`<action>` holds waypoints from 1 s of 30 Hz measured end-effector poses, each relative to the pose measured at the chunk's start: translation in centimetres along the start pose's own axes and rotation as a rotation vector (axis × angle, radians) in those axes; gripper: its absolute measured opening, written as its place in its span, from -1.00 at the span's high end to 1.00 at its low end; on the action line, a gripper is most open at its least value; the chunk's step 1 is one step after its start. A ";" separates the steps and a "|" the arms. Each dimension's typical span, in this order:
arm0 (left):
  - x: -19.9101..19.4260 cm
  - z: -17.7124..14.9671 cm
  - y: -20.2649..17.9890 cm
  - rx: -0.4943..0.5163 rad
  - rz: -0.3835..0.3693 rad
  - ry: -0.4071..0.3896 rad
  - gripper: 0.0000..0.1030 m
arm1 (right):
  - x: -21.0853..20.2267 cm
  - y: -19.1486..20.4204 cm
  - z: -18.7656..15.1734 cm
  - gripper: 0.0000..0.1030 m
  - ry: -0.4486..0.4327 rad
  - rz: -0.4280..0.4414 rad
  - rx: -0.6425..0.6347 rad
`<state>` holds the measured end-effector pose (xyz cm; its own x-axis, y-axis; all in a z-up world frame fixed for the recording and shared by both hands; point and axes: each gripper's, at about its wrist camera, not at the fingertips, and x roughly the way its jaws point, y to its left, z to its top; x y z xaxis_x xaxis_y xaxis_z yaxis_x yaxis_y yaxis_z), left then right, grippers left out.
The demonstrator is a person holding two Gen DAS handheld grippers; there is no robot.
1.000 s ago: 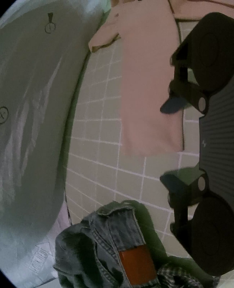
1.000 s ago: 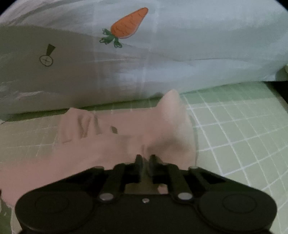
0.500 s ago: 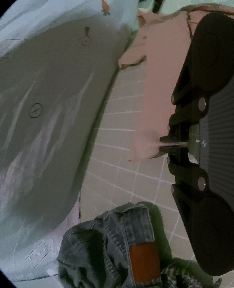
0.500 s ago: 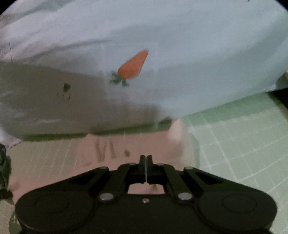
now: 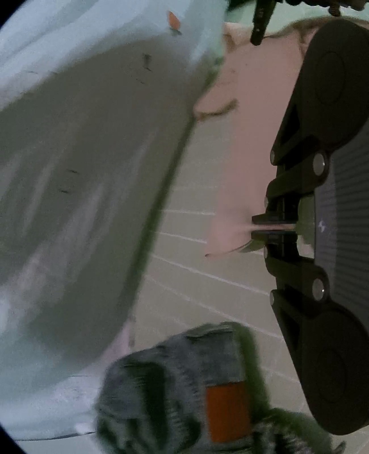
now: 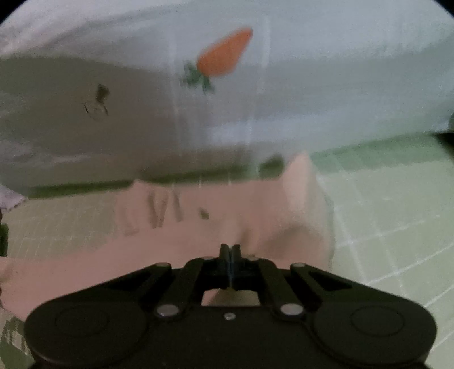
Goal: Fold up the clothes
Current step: 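Grasp the shirt hem with both grippers and lift it toward the collar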
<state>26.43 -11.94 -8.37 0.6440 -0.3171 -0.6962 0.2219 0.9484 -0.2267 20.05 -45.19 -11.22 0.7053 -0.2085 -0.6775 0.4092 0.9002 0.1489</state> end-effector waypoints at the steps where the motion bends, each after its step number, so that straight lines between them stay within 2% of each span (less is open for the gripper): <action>1: -1.0 0.6 -0.1 -0.006 -0.010 -0.028 0.92 | -0.9 0.1 0.4 0.99 -0.025 0.008 0.007; 5: -5.0 2.6 0.2 -0.025 -0.015 -0.148 0.92 | -3.9 0.8 2.0 0.99 -0.118 0.049 0.032; 7: -5.7 2.8 1.0 -0.037 0.026 -0.174 0.92 | -4.6 1.2 2.5 0.98 -0.145 0.083 0.045; 9: -6.2 2.8 1.8 -0.050 0.071 -0.193 0.91 | -3.9 1.9 2.7 0.95 -0.125 0.118 0.039; 10: -5.4 2.4 2.3 -0.065 0.098 -0.172 0.91 | -3.1 2.3 2.5 0.69 -0.107 0.114 0.021; 11: -4.5 1.9 2.9 -0.085 0.116 -0.136 0.91 | -2.3 2.6 2.1 0.33 -0.090 0.088 0.003; 12: -3.6 1.4 3.5 -0.103 0.128 -0.102 0.91 | -1.7 2.9 1.8 -0.54 -0.077 0.059 -0.004; 13: -3.0 0.8 3.9 -0.117 0.129 -0.072 0.91 | -1.7 2.8 1.4 -0.91 -0.085 0.033 0.003; 15: -1.8 -0.4 4.6 -0.141 0.133 -0.017 0.91 | -2.1 2.2 0.5 -1.00 -0.136 -0.005 0.027; 16: -1.6 -0.8 4.6 -0.142 0.142 -0.003 0.91 | -2.1 1.7 0.2 -1.00 -0.129 -0.021 0.036; 23: 0.2 -2.0 4.9 -0.132 0.172 0.057 0.91 | 1.6 -1.1 0.3 -0.98 -0.009 -0.119 0.075; 28: 0.9 -2.7 5.7 -0.159 0.181 0.093 0.91 | 5.4 -1.4 0.2 -0.95 0.089 -0.223 -0.032; 30: 0.9 -3.1 6.0 -0.172 0.179 0.099 0.90 | 4.8 -1.8 0.2 -0.95 0.081 -0.229 -0.022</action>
<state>26.11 -6.51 -12.48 0.5848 -0.1500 -0.7972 -0.0221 0.9794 -0.2005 22.80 -47.86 -14.57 0.5467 -0.3772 -0.7475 0.5397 0.8413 -0.0298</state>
